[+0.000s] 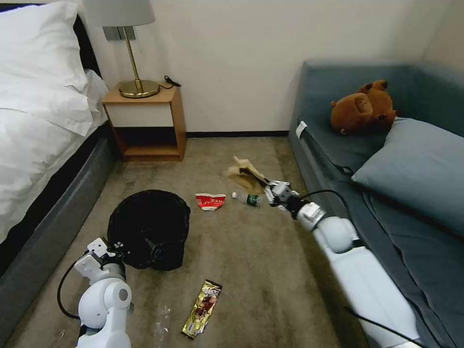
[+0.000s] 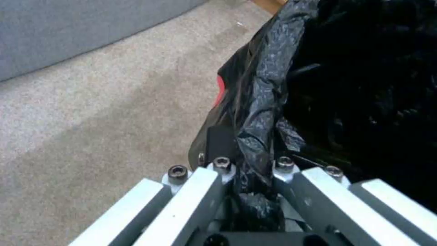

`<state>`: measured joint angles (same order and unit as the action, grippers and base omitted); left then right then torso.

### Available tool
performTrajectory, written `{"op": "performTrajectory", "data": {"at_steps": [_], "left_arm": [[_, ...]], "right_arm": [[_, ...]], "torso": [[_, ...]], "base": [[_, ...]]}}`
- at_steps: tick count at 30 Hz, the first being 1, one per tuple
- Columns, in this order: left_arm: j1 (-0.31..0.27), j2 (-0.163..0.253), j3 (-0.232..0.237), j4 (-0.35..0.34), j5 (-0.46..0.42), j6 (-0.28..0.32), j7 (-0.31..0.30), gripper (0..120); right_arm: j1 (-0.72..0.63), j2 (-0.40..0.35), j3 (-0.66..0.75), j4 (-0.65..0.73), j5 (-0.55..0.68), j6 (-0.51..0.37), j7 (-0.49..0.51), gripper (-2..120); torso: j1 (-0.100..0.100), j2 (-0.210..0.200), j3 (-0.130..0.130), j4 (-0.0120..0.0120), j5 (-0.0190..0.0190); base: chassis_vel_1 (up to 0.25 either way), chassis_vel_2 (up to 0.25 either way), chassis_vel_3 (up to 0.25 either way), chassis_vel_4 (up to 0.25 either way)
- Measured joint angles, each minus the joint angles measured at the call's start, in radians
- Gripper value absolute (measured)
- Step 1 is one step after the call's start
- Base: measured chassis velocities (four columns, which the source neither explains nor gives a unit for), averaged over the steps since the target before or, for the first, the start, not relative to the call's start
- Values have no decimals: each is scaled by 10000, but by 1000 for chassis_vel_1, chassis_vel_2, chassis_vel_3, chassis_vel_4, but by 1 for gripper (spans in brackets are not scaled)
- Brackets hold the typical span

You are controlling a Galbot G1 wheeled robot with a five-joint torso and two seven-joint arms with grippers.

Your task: Pick up the trash bin, then pick up the garbage on the floor and place it into the trash bin.

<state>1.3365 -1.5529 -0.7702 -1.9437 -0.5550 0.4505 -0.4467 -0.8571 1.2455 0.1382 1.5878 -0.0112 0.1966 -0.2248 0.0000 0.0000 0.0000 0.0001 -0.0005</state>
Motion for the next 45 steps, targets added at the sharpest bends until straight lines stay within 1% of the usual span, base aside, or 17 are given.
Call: {"op": "performTrajectory", "data": {"at_steps": [1, 2, 3, 5, 8, 11, 12, 13, 17, 19, 25, 30, 35, 38, 42, 45], "left_arm": [[9, -2, 2, -26, -38, -12, 1, 1], [9, -2, 2, -26, -38, -12, 1, 1], [12, -18, 11, -65, -79, -31, 1, 1], [2, -53, 35, -109, -92, -36, -7, 1], [0, -58, 61, -136, -90, -39, -12, 1], [-48, -53, 229, -241, -55, -35, -54, 1], [-48, -53, 229, -241, -55, -35, -54, 1], [-107, -61, 313, -256, -28, -24, -110, 1], [-243, -75, 496, -250, -9, -13, -253, 1], [-358, -76, 726, -198, 2, -12, -399, 1], [-488, -133, 1006, -45, 115, -89, -477, 1], [-587, -211, 1160, 91, 233, -145, -477, 1], [-764, -340, 1354, 198, 353, -190, -476, 1], [-804, -380, 1375, 218, 373, -191, -476, 1], [-893, -418, 1393, 256, 382, -194, -476, 1], [-909, -451, 1431, 272, 392, -203, -475, 1]], "right_arm": [[1, 123, -321, 100, 186, -111, 415, 0], [1, 123, -321, 100, 186, -111, 415, 0], [32, 267, -670, 148, 355, -224, 763, 0], [182, 486, -1178, 31, 356, -253, 1090, 0], [275, 596, -1386, -151, 254, -252, 1278, 0], [576, 784, -2024, -521, 190, -239, 1583, 0], [576, 784, -2024, -521, 190, -239, 1583, 0], [762, 825, -2411, -630, 180, -244, 1643, 0], [993, 965, -2852, -819, 106, -251, 1629, 0], [1230, 1109, -3233, -1037, 24, -251, 1617, 0], [1504, 1291, -3879, -1363, -160, -253, 1535, 0], [1512, 1513, -4071, -1529, -332, -253, 1452, 0], [1358, 1892, -4182, -1910, -712, -200, 1333, 0], [1289, 1963, -4187, -2003, -804, -195, 1323, 0], [1084, 1968, -4033, -2057, -1116, -279, 1058, 1], [884, 1959, -3894, -2046, -1157, -284, 974, 12]], "torso": [[0, 0, 0, 0, 2], [0, 0, 0, 0, 2], [0, 0, -1, 1, 4], [0, 0, -1, 0, 3], [0, 0, 0, 0, 2], [0, 0, 0, -2, 3], [0, 0, 0, -2, 3], [0, 0, -1, 0, 4], [0, 0, -1, 0, 4], [0, 0, 0, 0, 4], [0, 0, 0, -1, 4], [0, -1, 0, 0, 4], [0, 0, 0, -1, 5], [0, 0, 0, -1, 5], [0, 0, 0, -1, 5], [0, 0, 0, -2, 5]], "base": [[0, 0, 0, 0], [0, 0, 0, 0], [0, 0, 0, 0], [0, 0, 0, 0], [0, 0, 0, 0], [0, 0, 0, 0], [0, 0, 0, 0], [0, 0, 0, 0], [0, 0, 0, 0], [0, 0, 0, 0], [0, 0, 0, 0], [0, 0, 0, 0], [0, 0, 0, 0], [0, 0, 0, 0], [0, 0, 0, 0], [0, 0, 0, 0]]}}
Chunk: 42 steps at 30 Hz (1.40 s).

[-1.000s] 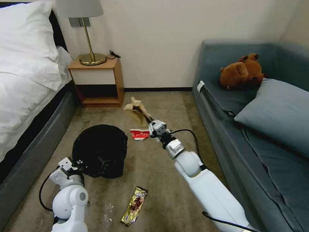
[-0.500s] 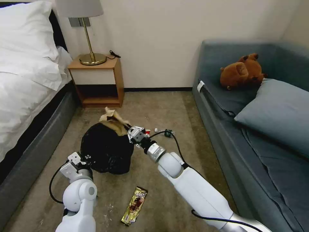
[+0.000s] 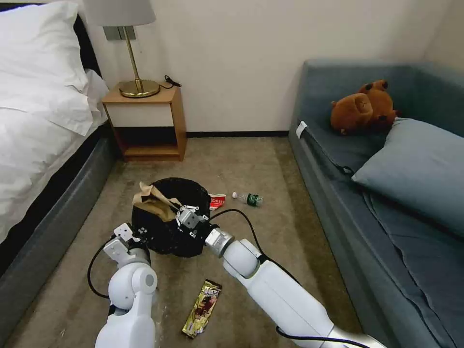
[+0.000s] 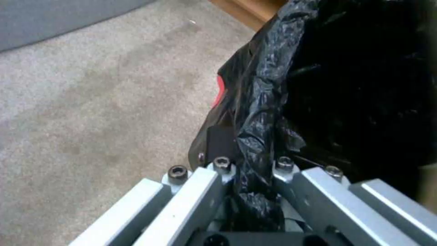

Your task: Pick up the trash bin, then pick up the garbage on the floor and place it into the trash bin.

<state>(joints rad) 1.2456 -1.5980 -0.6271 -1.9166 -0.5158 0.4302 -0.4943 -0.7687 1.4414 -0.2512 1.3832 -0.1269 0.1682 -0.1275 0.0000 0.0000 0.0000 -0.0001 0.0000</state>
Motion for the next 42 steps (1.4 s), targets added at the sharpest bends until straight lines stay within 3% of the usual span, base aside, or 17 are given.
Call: {"op": "performTrajectory", "data": {"at_steps": [24, 31, 42], "left_arm": [[68, -103, 115, 45, 202, -38, -9, 1], [89, -104, 105, 16, 217, -42, -12, 1], [-48, -98, 66, 211, 340, -100, -25, 1]], "right_arm": [[-247, -110, 130, 328, -109, 12, -463, 98], [-194, -85, 214, 479, -53, -26, -494, 100], [234, -240, 1085, 1769, 1034, -522, -350, 100]], "torso": [[0, 0, 0, 0, 0], [0, 1, 0, 1, 0], [0, 0, 0, 1, 0]], "base": [[0, 0, 0, 0], [0, 0, 0, 0], [0, 0, 0, 0]]}}
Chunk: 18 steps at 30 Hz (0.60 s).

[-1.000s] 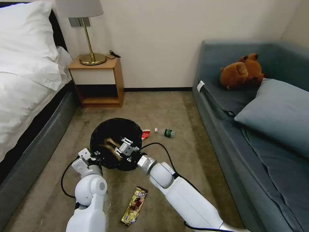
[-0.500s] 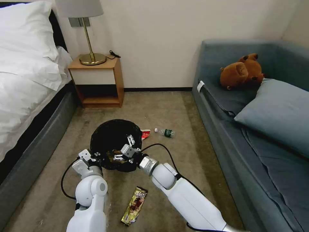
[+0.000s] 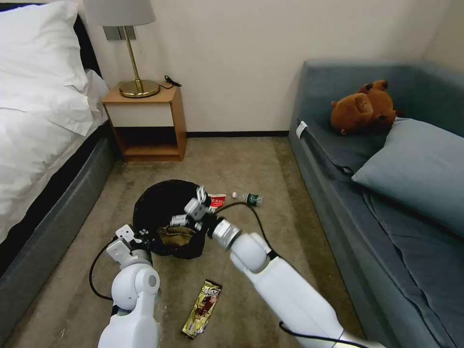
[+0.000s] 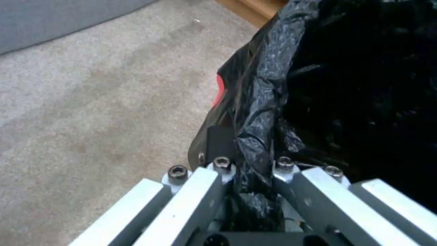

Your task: Pick up the trash bin, then pick up the garbage on the floor and place it into the trash bin.

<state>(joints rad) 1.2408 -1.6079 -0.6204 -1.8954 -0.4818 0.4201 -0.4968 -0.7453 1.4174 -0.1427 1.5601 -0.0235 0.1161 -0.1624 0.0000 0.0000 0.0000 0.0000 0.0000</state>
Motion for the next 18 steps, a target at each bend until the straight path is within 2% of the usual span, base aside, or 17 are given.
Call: {"op": "performTrajectory", "data": {"at_steps": [9, 18], "left_arm": [[-276, -8, -289, 56, 339, -59, -52, 1], [-252, 178, -636, -308, 223, -47, -116, 1]], "right_arm": [[-126, -409, 1007, 170, 486, -204, 29, 100], [-417, -913, 1572, -719, 425, -115, -282, 100]], "torso": [[1, 0, 0, -2, 0], [0, 1, 0, -1, 0]], "base": [[0, 0, 0, 0], [0, 0, 0, 0]]}}
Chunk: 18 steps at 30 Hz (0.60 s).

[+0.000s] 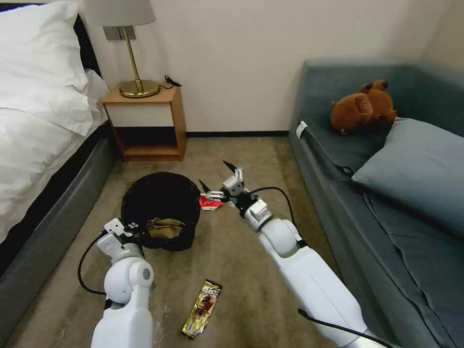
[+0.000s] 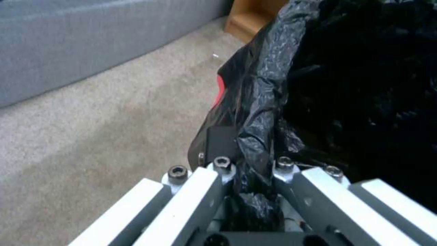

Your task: Pick up the trash bin, then pick up the garbage on the floor and place it into the trash bin.

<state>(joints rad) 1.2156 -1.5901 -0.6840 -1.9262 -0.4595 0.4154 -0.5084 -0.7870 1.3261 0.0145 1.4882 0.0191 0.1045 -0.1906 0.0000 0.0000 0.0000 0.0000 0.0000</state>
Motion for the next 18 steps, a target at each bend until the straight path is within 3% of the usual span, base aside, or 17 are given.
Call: {"op": "performTrajectory", "data": {"at_steps": [5, 14, 18], "left_arm": [[15, 48, 13, -67, -15, -168, -52, 1], [24, 59, 76, -204, -117, -462, -98, 1], [17, 23, 207, -364, -155, -478, -52, 1]], "right_arm": [[22, -114, 37, -1027, 148, 314, -275, 100], [-565, -110, -493, -2087, 1150, -1, -511, 100], [-779, -199, -1074, -2534, 1470, -265, -1545, 100]], "torso": [[0, 0, 0, 1, 0], [0, -1, 0, 1, 0], [0, -1, 0, -1, 0]], "base": [[0, 0, 0, 0], [0, 0, 0, 0], [0, 0, 0, 0]]}}
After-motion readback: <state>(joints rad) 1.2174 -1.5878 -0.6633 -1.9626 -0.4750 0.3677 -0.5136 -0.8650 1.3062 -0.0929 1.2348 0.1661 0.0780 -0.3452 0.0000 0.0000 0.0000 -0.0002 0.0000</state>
